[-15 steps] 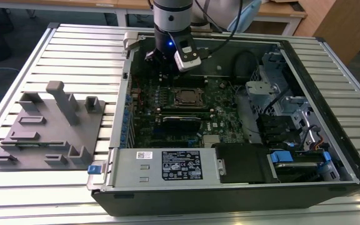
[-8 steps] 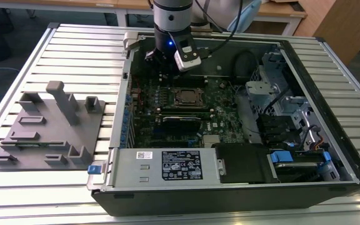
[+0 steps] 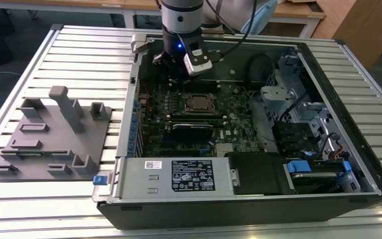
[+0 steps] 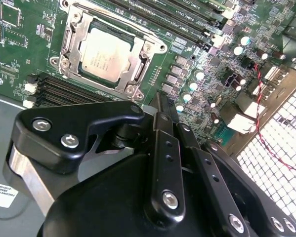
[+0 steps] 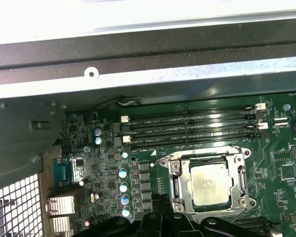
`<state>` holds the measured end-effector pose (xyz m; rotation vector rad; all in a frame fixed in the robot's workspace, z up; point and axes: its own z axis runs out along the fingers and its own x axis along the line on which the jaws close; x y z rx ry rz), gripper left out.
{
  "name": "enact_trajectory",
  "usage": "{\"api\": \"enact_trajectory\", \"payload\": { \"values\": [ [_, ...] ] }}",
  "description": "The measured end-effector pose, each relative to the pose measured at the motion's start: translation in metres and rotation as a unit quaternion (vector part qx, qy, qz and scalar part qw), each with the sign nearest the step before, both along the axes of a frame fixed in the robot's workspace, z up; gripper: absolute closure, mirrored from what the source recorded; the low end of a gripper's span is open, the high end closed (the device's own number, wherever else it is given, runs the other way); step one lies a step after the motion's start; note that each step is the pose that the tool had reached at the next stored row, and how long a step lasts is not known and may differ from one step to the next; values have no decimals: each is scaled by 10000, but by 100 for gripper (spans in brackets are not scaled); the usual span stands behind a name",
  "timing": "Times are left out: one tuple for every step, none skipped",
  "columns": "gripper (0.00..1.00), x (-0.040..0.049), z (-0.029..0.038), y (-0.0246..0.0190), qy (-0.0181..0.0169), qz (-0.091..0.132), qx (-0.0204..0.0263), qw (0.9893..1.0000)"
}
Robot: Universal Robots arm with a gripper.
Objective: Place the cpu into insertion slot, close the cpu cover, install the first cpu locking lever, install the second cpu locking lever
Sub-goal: 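Install the first cpu locking lever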
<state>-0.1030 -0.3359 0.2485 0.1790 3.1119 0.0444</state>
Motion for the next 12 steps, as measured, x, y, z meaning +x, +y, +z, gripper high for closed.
{"api": "enact_trajectory", "payload": {
  "values": [
    [90, -1, 6, -1, 1, 0, -2, 10000],
    [90, 0, 12, 0, 1, 0, -1, 10000],
    [90, 0, 20, 0, 0, 0, 0, 10000],
    [90, 0, 30, 0, 0, 0, 0, 10000],
    [90, 0, 39, 0, 0, -1, 0, 10000],
    [90, 0, 48, 0, 0, 0, 0, 10000],
    [90, 0, 51, 0, 0, 0, 0, 10000],
    [90, 0, 51, 1, -1, 0, 1, 10000],
    [90, 0, 51, 1, -1, 0, 1, 10000],
    [90, -6, 52, 0, -1, -1, 1, 10000],
    [90, -18, 52, 0, -2, -1, 0, 10000],
    [90, -33, 51, 0, -5, 0, 0, 10000]
  ]
}}
